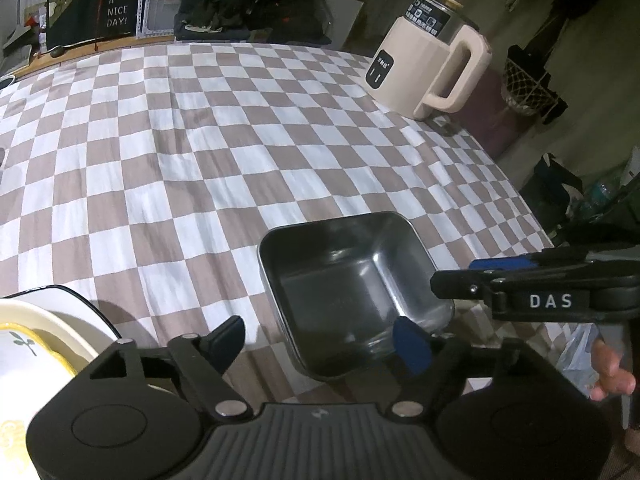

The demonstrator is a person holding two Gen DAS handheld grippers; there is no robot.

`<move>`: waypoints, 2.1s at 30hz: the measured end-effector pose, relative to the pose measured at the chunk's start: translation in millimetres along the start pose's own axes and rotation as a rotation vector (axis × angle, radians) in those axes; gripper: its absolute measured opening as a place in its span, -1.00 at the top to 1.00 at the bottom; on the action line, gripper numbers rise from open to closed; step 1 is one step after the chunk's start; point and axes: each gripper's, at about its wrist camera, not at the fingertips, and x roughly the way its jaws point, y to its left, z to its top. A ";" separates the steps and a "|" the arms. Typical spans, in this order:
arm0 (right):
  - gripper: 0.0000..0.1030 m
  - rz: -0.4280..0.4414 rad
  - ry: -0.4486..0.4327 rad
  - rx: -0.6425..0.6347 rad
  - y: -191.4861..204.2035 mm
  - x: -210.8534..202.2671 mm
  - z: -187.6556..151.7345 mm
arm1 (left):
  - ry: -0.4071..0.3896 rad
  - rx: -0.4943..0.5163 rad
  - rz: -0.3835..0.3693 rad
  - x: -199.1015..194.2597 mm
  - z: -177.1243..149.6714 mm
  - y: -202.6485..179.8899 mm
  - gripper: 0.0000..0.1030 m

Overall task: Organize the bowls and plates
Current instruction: 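Open both grippers to set the steel trays down beside the stack, then move both grippers toward the steel bowl beside the cat-shaped teapot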

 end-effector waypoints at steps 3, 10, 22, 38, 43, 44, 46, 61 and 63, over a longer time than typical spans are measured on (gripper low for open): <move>-0.39 -0.015 -0.021 0.011 -2.6 -6.7 -2.8 | -0.013 0.007 -0.001 -6.4 -0.8 -0.1 -0.85; -0.90 -0.036 -0.056 0.036 -9.5 -23.5 -10.3 | -0.044 0.006 -0.004 -22.5 -1.3 2.4 -1.00; -0.99 -0.051 -0.130 0.058 7.4 -38.7 -6.6 | -0.118 -0.002 0.015 -61.7 2.0 20.2 -1.00; -0.99 0.013 -0.233 -0.031 88.4 -23.4 25.2 | -0.252 -0.209 0.103 -134.9 1.0 124.2 -1.00; -0.99 0.065 -0.257 -0.076 123.1 -12.6 40.4 | -0.281 -0.263 0.141 -153.8 -5.9 158.5 -1.00; -0.99 0.072 -0.262 -0.080 129.4 -10.4 43.8 | -0.285 -0.274 0.147 -156.5 -7.5 165.0 -1.00; -0.99 0.089 -0.274 -0.088 140.1 -6.6 49.2 | -0.291 -0.299 0.160 -161.9 -10.6 179.4 -1.00; -0.99 0.201 -0.300 -0.302 255.1 30.2 111.5 | -0.341 -0.536 0.212 -173.9 -16.3 279.3 -1.00; -0.99 0.222 -0.287 -0.313 270.0 36.6 123.6 | -0.351 -0.582 0.200 -172.4 -14.8 289.3 -1.00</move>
